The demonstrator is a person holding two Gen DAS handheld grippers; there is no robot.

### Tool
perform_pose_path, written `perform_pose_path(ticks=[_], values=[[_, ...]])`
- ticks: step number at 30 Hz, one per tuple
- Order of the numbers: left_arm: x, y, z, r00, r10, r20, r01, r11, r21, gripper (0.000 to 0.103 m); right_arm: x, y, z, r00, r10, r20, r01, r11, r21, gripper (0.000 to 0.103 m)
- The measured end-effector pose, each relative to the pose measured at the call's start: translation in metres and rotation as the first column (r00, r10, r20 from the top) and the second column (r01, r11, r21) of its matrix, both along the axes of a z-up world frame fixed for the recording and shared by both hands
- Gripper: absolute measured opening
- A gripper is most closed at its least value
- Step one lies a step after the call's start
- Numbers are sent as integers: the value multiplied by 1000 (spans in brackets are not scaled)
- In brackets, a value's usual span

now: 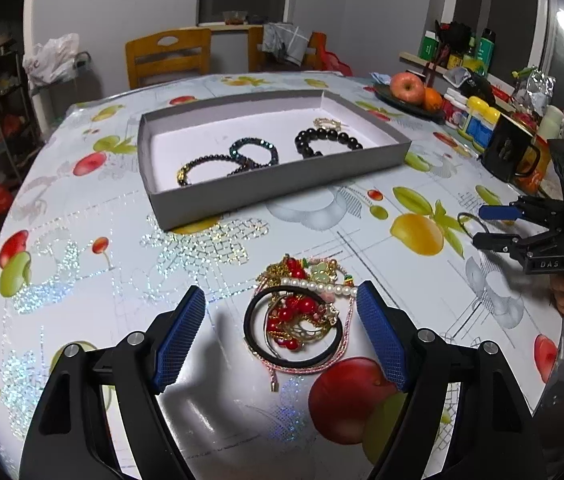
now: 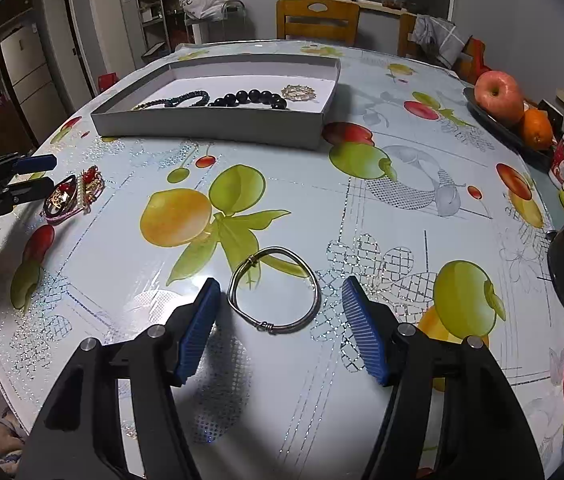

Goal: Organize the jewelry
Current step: 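Move the right tool to the silver wire bangle while the left tool moves to the jewelry pile, then grasp the silver wire bangle with the right tool while the left tool grasps the black cord bracelet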

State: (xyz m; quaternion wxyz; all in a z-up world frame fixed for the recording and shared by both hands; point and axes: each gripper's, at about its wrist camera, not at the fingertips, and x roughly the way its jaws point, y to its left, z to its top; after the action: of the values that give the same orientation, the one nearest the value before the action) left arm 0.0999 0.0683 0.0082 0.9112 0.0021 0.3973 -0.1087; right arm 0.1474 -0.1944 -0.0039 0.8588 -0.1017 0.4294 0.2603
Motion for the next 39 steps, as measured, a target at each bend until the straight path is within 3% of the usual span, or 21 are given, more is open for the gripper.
perform_pose_path(ticks=[2, 15, 21, 26, 39], values=[[3, 0, -3, 1000, 5, -17, -5, 1000, 4, 79, -1, 0, 1, 1000, 1, 10, -1, 1000, 2, 47], [5, -8, -11, 998, -12, -57, 14, 999, 37, 78, -10, -3, 14, 998, -1, 56, -2, 999, 47, 47], [8, -4, -14, 997, 0, -74, 2, 1000, 31, 66, -17, 2, 27, 996, 13, 85, -18, 998, 64, 47], [5, -5, -12, 997, -16, -73, 16, 1000, 8, 41, -19, 6, 32, 995, 18, 97, -26, 997, 73, 47], [-12, 4, -1, 999, -28, -42, 25, 997, -73, 41, -21, 11, 35, 994, 21, 105, -29, 996, 81, 47]])
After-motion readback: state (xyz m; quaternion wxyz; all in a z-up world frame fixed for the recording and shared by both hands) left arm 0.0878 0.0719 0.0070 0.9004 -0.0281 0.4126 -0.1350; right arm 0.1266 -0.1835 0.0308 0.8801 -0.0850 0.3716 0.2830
